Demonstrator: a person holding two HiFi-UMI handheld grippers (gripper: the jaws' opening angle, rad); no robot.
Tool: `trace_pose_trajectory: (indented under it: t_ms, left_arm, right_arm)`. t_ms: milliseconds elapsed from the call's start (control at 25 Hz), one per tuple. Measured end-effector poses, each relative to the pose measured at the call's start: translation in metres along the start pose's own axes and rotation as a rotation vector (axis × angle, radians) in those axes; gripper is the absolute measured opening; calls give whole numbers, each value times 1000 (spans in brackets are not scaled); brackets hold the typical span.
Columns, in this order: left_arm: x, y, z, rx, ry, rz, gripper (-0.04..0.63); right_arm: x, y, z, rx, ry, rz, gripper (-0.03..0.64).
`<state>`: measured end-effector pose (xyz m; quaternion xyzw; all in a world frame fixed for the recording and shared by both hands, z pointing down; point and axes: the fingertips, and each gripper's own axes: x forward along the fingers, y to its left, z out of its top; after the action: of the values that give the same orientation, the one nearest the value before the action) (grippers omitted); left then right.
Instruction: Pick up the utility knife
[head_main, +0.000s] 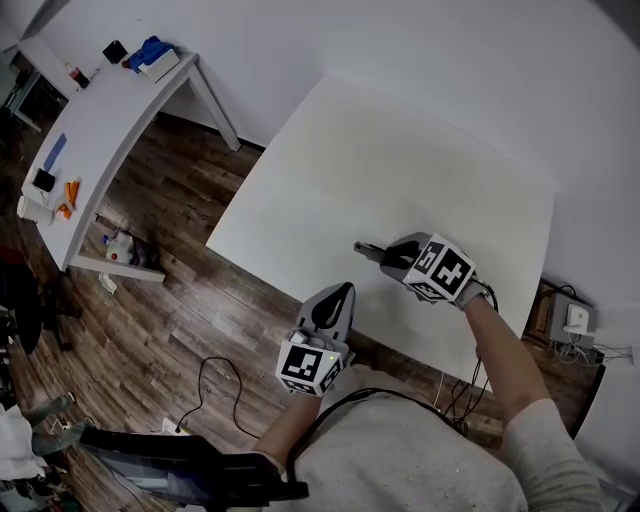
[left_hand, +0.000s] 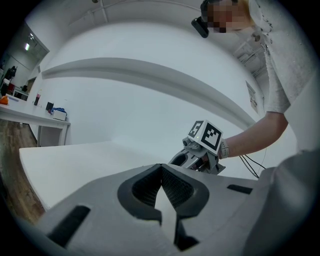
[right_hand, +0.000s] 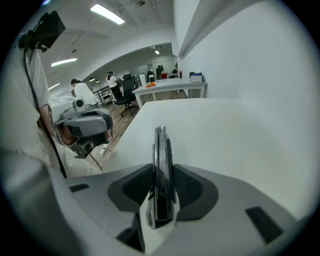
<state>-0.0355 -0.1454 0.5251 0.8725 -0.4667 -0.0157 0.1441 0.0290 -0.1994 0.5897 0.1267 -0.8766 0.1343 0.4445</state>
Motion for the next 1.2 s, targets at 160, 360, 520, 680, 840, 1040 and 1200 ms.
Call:
trace_pose_trajectory:
  t_ms: [160,360,520,680,840,1040,1200]
  left_arm:
    - [3,-7,5,11,-5,-17,8]
    - [9,-18,14,24,-11,-44,8]
    - [14,-25,24,34,-14,-60,8]
    - [15,-31,37,48,-21,-72,8]
    - [16,-31,49,60,-29,-77,8]
    - [20,-34,63,73,-47,-77,8]
    - [24,-37,70,85,-57,-82,8]
  right_arm:
    - [-15,7,6,50,-70,1,130]
    - [-42,13,19,141,-204,-8,130]
    - [-64,17,27,300,-356,36,130]
    - [-83,24,33,381,-454,43,130]
    - [-95,29,40,417,-511,40,130]
    - [-112,28,46,432,-542,-39,130]
    - [-126,26,54,467,-622,-66,130]
